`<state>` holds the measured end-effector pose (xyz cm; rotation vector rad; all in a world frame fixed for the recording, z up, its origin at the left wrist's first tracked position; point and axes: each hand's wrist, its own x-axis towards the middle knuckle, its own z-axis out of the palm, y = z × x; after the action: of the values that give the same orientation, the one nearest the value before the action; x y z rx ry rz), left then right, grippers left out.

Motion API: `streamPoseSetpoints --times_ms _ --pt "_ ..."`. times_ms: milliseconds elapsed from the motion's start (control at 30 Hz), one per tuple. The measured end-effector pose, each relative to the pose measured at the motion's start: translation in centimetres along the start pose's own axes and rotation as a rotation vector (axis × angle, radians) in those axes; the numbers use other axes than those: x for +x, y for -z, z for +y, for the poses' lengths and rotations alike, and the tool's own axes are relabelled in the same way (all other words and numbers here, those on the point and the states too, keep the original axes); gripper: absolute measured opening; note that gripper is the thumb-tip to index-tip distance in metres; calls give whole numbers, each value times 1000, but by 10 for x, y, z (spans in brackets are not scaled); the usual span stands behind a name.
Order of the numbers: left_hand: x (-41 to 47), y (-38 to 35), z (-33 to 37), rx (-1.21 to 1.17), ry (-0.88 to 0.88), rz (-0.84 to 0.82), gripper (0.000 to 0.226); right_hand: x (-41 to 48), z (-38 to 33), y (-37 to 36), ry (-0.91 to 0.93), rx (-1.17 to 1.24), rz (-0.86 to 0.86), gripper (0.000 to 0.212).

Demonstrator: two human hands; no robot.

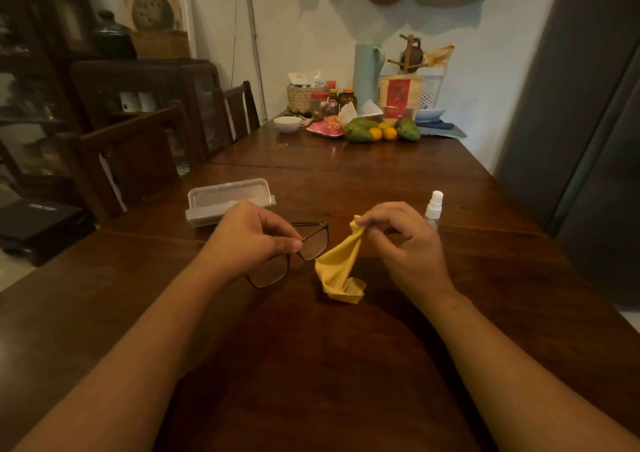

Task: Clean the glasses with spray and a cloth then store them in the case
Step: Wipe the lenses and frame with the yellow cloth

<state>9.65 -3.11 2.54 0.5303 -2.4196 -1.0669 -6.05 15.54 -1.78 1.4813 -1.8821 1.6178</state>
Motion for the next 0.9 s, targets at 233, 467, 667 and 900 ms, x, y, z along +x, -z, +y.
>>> streamPoseSetpoints --times_ms 233,467,667,900 --pt "3 -2 -2 238 -2 -157 15 -1 0 1 -138 74 -74 28" --pt "2 -2 -1 342 -57 -94 19 0 -3 2 -164 87 3 23" --pt "10 -35 9 446 -39 -71 32 2 -5 3 -164 112 74 28" --pt "8 -37 25 261 109 38 24 3 -6 6 -204 193 117 20"
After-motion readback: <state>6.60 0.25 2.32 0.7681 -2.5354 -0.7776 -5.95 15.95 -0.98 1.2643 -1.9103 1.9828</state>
